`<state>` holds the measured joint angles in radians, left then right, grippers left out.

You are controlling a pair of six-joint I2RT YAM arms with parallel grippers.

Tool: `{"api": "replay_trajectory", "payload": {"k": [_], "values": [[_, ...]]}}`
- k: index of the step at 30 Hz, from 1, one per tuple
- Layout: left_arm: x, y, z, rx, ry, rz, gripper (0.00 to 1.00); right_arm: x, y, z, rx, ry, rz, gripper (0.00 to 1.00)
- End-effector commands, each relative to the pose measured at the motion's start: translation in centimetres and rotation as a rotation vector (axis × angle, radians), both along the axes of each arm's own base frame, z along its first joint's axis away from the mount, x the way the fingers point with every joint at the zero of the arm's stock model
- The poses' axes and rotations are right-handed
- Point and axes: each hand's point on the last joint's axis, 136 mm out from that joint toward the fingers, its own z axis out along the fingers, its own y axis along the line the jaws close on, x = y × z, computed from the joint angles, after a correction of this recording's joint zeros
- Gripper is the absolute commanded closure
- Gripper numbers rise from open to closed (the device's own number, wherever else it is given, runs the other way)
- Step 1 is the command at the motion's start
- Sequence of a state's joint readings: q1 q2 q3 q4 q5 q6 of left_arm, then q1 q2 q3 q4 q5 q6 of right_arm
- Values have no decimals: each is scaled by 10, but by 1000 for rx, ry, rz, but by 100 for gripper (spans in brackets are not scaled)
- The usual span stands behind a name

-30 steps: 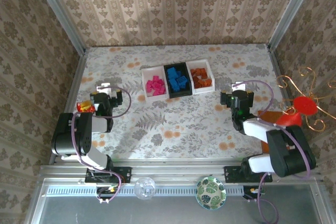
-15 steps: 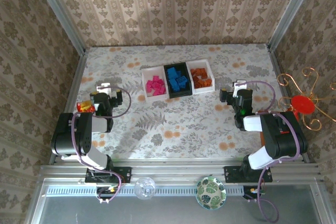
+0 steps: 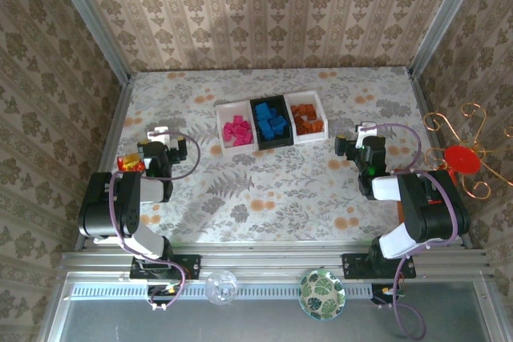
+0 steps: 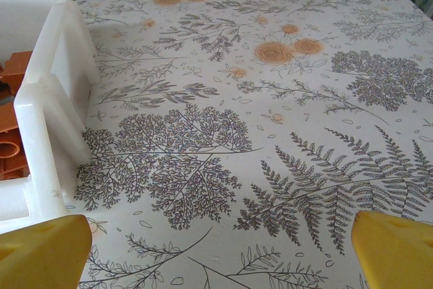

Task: Sort the legos into containers by color
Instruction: Reset both arms

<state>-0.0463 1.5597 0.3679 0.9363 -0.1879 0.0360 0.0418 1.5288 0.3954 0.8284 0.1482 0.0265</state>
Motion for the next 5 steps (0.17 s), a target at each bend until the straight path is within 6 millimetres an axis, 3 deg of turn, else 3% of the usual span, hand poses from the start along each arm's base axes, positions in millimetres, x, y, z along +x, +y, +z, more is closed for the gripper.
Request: {"api": "replay_trajectory", "payload": {"k": [1, 5], "values": [[4, -2, 8, 16, -31, -5, 0, 5, 0, 11, 12, -41, 2, 0], [3, -3, 9, 23, -35, -8, 0, 5, 0, 11, 13, -40, 1, 0]]}}
